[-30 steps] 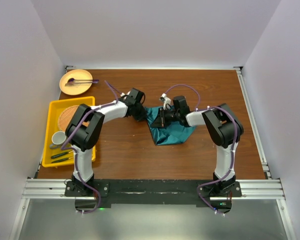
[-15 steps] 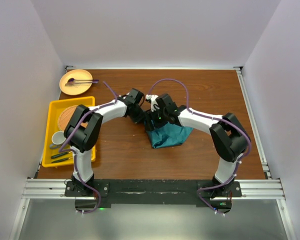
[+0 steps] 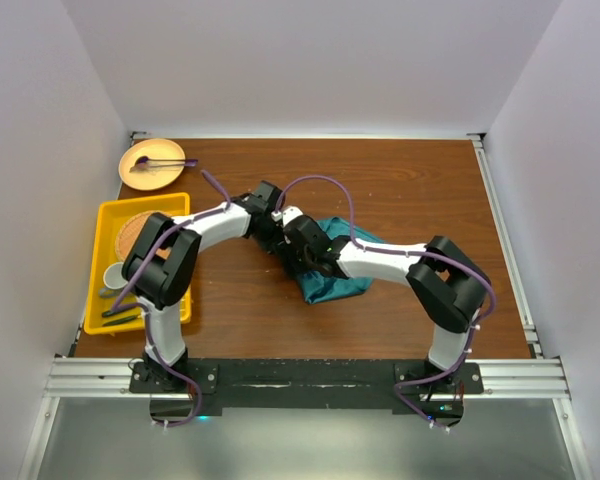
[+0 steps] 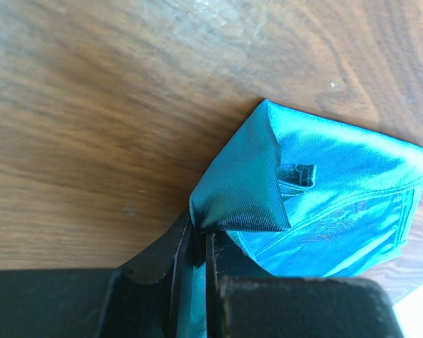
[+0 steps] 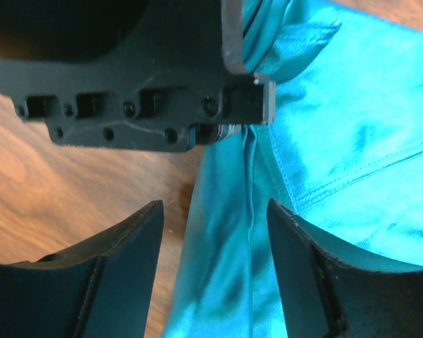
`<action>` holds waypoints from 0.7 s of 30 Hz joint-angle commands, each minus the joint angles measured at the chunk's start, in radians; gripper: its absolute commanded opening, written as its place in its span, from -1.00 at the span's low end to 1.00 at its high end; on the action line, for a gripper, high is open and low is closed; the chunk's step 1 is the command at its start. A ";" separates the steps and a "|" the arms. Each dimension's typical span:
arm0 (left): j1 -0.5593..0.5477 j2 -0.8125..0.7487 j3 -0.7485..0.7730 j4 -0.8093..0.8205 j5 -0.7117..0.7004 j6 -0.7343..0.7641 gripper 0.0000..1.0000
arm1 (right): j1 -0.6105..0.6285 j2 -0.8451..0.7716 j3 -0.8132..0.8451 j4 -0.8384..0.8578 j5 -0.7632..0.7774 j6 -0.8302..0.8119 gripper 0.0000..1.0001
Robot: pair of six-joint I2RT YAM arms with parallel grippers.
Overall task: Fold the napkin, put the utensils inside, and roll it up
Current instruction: Roll the napkin with the utensil
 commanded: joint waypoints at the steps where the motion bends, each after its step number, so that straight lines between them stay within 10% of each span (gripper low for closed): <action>1: -0.019 0.004 -0.055 -0.114 0.014 -0.032 -1.00 | 0.034 0.035 0.008 0.106 0.095 0.018 0.24; 10: -0.031 -0.027 -0.089 -0.091 0.041 -0.061 -1.00 | 0.077 0.121 0.015 0.143 0.198 0.077 -0.04; 17: -0.034 -0.111 -0.153 0.036 0.044 0.014 -1.00 | 0.080 0.089 -0.165 0.252 0.220 0.200 -0.88; 21: -0.028 -0.241 -0.273 0.208 0.021 0.083 -0.28 | 0.075 0.051 -0.261 0.356 0.161 0.234 -1.00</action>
